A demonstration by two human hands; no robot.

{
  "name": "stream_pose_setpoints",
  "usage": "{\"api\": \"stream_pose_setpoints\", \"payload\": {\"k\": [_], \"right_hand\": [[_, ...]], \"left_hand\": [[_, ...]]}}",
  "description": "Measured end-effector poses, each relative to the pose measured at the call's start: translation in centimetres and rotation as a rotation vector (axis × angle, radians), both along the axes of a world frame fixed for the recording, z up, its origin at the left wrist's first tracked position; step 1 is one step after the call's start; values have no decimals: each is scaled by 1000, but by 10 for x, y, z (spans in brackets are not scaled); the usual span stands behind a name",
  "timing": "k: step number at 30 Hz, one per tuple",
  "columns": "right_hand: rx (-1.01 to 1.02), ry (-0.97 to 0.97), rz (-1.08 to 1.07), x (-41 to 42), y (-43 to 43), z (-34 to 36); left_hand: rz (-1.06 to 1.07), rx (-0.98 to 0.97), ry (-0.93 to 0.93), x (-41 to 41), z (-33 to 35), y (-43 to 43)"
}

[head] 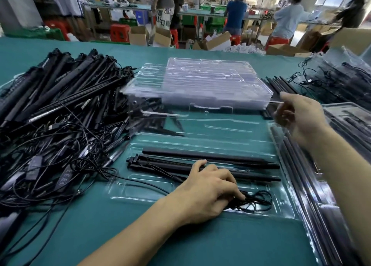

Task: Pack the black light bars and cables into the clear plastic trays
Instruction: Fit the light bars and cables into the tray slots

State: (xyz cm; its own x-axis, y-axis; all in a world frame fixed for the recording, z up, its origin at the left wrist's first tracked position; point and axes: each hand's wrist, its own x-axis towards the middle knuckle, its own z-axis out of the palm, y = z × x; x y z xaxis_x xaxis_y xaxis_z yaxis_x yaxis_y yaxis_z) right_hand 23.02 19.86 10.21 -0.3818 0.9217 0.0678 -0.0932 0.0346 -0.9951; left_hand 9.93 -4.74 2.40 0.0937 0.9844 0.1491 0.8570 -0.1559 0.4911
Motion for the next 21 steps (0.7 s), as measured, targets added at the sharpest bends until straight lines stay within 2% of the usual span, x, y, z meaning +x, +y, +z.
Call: {"api": "stream_pose_setpoints", "payload": {"k": [4, 6, 8, 10, 13, 15, 17, 19, 21], "right_hand": [[133, -63, 204, 33, -30, 5], [260, -187, 251, 56, -51, 6], [380, -394, 269, 76, -78, 9], [421, -581, 256, 90, -105, 10], [445, -731, 201, 98, -135, -5], [461, -795, 151, 97, -144, -21], [501, -817, 75, 95, -149, -34], [534, -830, 10, 93, -154, -41], [556, -889, -19, 92, -155, -49]], "left_hand": [[-15, 41, -4, -1, 1, 1], [-25, 61, 15, -1, 2, -1], [-36, 105, 48, -1, 1, -3], [-56, 168, 119, 2, 0, -3], [-82, 319, 221, 7, -2, -5], [-91, 312, 285, 14, -1, -11], [-127, 269, 268, 14, -3, -17], [-184, 311, 216, 14, 6, -27], [-276, 514, 242, 17, 3, -38]]}}
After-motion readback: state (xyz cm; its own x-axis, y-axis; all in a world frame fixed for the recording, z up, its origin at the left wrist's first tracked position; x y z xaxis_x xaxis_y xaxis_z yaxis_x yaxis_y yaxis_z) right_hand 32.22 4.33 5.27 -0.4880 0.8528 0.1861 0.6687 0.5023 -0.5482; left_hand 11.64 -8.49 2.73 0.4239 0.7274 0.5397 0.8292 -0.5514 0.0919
